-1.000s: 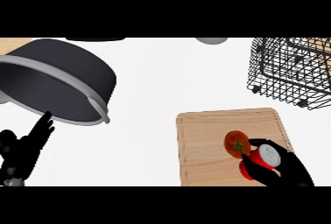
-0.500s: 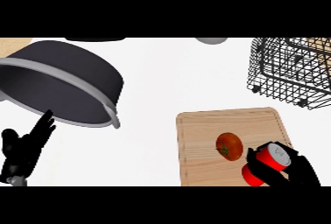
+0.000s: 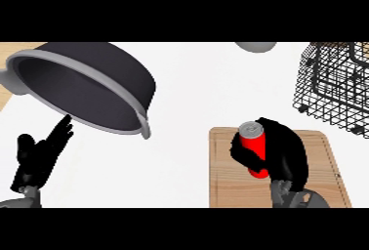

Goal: Pick the can from the cutting board and place it in the tiered basket

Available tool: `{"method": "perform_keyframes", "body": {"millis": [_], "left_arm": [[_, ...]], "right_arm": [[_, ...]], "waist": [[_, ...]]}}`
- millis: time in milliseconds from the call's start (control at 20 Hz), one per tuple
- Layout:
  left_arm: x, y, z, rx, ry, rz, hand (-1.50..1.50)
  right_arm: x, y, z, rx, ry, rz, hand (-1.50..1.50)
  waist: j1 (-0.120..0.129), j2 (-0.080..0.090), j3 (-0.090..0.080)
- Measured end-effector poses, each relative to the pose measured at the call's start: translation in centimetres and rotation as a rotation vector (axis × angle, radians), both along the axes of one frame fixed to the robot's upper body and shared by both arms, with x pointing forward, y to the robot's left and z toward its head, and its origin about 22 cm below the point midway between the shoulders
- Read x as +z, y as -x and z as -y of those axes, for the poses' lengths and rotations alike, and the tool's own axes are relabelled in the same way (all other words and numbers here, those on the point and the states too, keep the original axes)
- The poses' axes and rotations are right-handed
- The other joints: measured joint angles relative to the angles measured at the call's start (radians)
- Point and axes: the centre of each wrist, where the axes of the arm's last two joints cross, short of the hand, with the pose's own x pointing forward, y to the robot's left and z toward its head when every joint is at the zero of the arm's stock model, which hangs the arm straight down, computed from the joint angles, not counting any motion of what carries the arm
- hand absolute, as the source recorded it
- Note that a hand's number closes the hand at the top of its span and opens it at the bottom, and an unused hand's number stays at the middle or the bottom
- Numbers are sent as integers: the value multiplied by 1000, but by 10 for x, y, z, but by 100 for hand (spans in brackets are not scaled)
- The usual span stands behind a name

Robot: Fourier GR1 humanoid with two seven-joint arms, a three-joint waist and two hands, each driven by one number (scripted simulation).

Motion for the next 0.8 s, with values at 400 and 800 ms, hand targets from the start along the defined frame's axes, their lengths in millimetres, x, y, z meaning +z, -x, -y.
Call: {"method": "perform_keyframes", "body": {"millis": [400, 800], "left_arm": [[0, 6, -7, 35, 3, -18, 0], [1, 10, -13, 66, 14, -19, 0]], "right_arm": [[66, -36, -82, -6, 254, 275, 150], [127, -69, -102, -59, 271, 419, 150]], "waist": [[-39, -11, 6], [-68, -10, 9]]}}
